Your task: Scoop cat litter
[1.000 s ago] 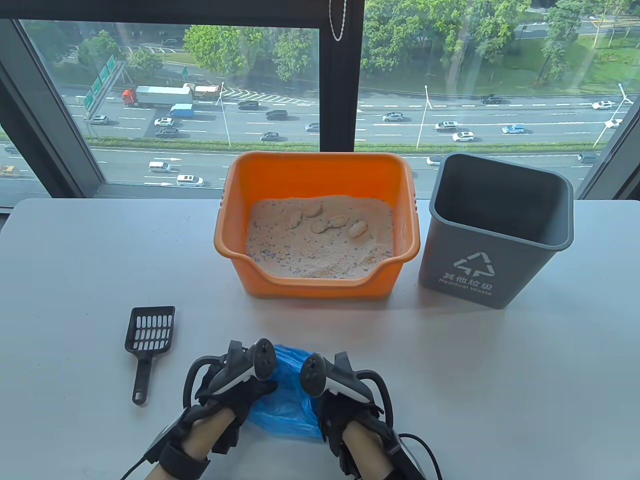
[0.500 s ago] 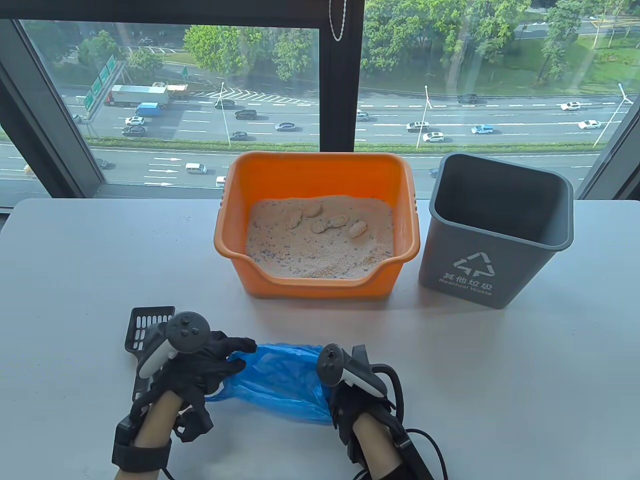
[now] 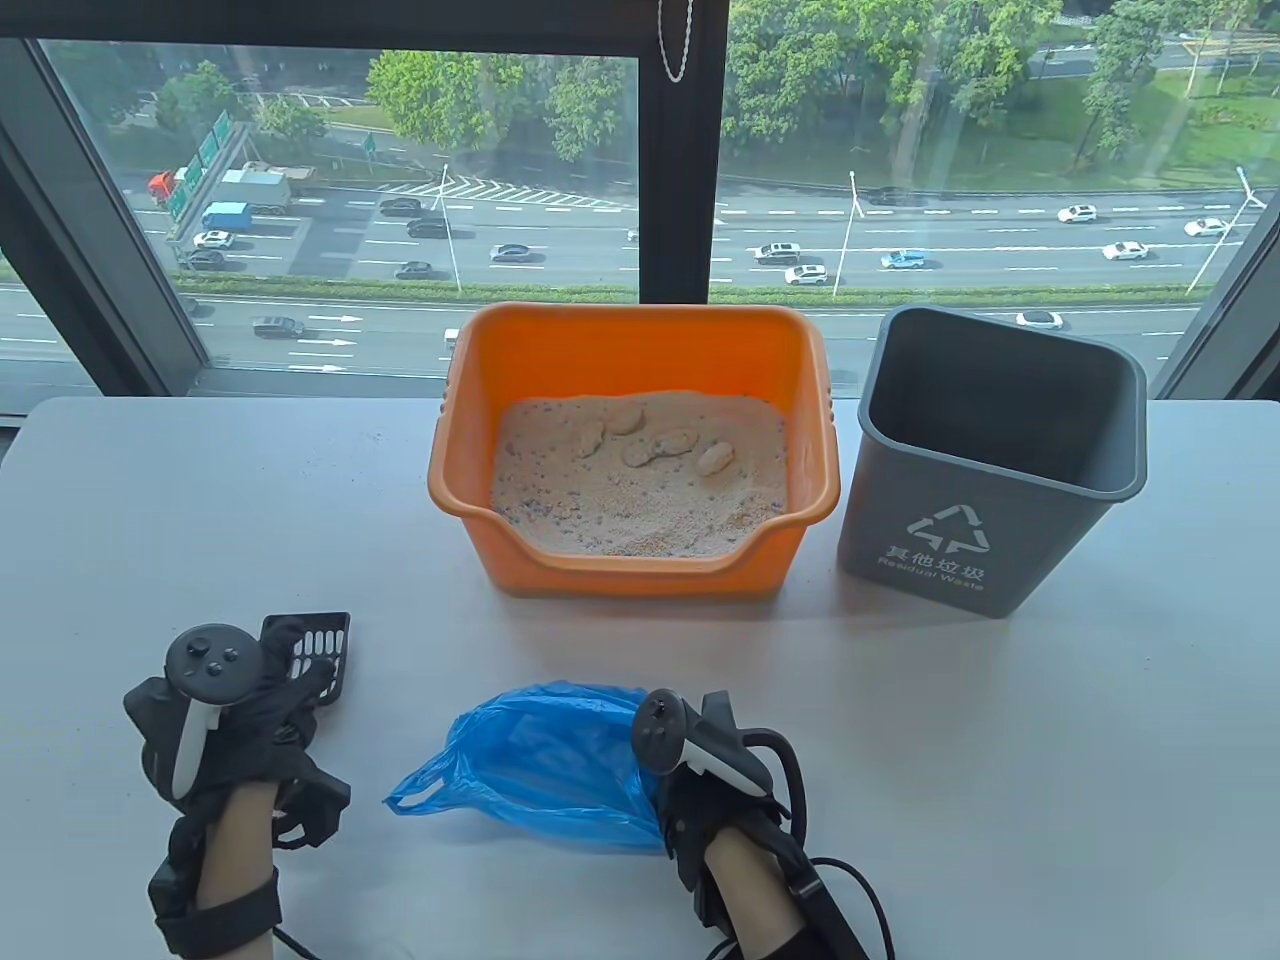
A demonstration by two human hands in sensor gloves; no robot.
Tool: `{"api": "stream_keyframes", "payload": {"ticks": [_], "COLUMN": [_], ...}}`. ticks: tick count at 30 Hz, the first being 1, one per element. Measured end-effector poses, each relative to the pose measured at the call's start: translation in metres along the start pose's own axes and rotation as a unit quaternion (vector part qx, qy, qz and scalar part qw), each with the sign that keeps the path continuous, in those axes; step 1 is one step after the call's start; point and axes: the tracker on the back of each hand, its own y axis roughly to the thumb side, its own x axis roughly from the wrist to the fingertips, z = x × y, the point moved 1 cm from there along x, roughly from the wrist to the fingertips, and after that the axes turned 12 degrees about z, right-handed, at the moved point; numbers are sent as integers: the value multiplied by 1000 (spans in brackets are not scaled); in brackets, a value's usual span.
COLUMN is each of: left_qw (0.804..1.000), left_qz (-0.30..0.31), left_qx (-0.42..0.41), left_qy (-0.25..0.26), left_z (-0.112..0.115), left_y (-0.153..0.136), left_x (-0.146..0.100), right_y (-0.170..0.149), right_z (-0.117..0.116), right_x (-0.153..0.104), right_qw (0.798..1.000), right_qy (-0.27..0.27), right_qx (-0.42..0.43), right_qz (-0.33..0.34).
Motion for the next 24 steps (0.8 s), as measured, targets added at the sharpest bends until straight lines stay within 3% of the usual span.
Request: {"api": "stream_keyframes", "payload": {"ticks": [2,12,17,24], "left_qw": [999,975,966,971], "left_qz": [-37,-136,-153,-132], "left_qx": [5,114,156,149], "left_qy": [4,-133,-140,-133], "left_z": [0,42,51,51], "left_y": [-12,-23,-23,-18], "left_x": [2,14,17,17], "right_y": [0,1,1,1], "right_z": [0,0,0,0], "right_x": [0,0,0,-1], "right_qw": [1000,1000,1000,1000], "right_qy": [0,-2,-3,-4], "right_qx": [-1,0,0,-1], "right_qz": [0,0,0,0]}}
